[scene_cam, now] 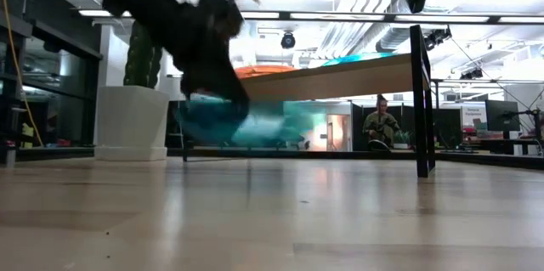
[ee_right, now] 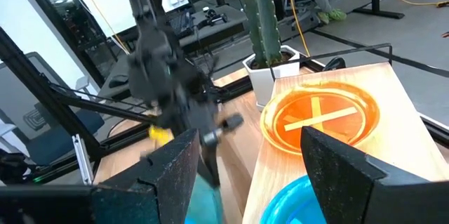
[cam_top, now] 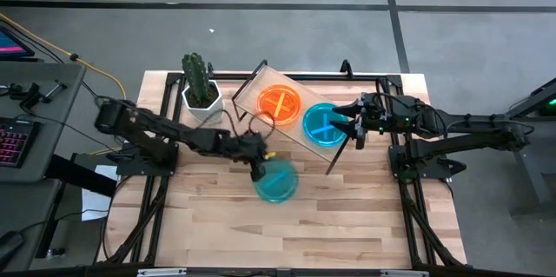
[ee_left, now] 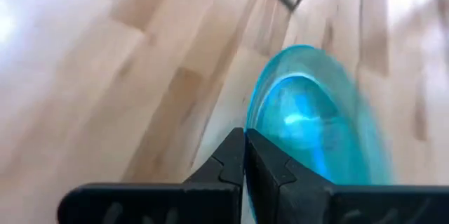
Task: Place and stack plates onto a shelf
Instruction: Stack the blue plate on top of the other blue plates on the shelf
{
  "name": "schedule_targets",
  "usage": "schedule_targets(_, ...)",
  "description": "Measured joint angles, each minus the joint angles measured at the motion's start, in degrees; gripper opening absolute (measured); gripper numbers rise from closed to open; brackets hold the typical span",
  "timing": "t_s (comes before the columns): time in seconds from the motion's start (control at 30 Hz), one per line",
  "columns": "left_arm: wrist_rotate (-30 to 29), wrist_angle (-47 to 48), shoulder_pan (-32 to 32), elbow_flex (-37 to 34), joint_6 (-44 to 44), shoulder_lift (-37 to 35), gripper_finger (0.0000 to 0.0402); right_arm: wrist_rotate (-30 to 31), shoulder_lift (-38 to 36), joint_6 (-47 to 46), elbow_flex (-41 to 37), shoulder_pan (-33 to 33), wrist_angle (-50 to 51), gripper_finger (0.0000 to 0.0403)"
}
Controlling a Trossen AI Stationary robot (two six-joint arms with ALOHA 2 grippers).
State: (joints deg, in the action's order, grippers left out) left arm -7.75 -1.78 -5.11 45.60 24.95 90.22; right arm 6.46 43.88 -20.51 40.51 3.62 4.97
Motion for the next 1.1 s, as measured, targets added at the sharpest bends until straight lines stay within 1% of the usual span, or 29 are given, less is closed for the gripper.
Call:
schedule_targets(0.07, 0.56, 1.97, 1.01, 0.0, 0.04, -4.34, 0.0, 0.0, -0.01, -0.01, 0.0, 0.0, 0.0, 0.0233)
schedule_targets(0.17, 3.35, 4.15, 2.41, 0.02, 1.87, -10.68, 0.0, 0.0, -0.02, -0.11, 0.0, 0.0, 0.02, 0.0233)
schedule_targets(0.3, 5.25, 5.28, 3.51, 0.09, 7.64, -18.0, 0.0, 0.0, -0.02, -0.17, 0.0, -0.02, 0.0, 0.0233)
schedule_targets(0.4, 5.11, 5.32, 4.57, 0.99, 11.86, -21.08, 0.0, 0.3, 0.0, -0.97, 0.0, 0.15, -1.96, 0.0233)
schedule_targets(0.5, 4.72, 5.13, 6.3, 4.44, 12.58, -20.87, 0.0, 2.47, -0.09, -3.3, 0.0, 0.16, -9.29, 0.0233)
schedule_targets(0.63, 5.21, 4.96, 9.7, 11.58, 8.84, -16.78, 0.0, 3.03, -0.65, -1.4, 0.07, 0.17, -21.56, 0.0233)
schedule_targets(0.73, 5.41, 5.03, 12.94, 18.09, 4.91, -11.63, 0.0, 2.95, -1.51, 1.15, 0.11, 0.15, -24.96, 0.0233)
schedule_targets(0.9, 5.63, 5.44, 17.1, 28.7, 0.06, -1.44, 0.0, 2.95, -2.31, 2.55, 0.07, 0.15, -24.51, 0.0233)
schedule_targets(1.0, 5.63, 5.45, 18.32, 34.07, -0.89, 4.53, 0.0, 2.93, -2.29, 2.58, 0.07, 0.15, -24.43, 0.0233)
schedule_targets(1.1, 5.61, 5.3, 18.68, 37.95, -1.26, 9.43, 0.0, 2.91, -2.29, 2.6, 0.07, 0.15, -24.35, 0.0233)
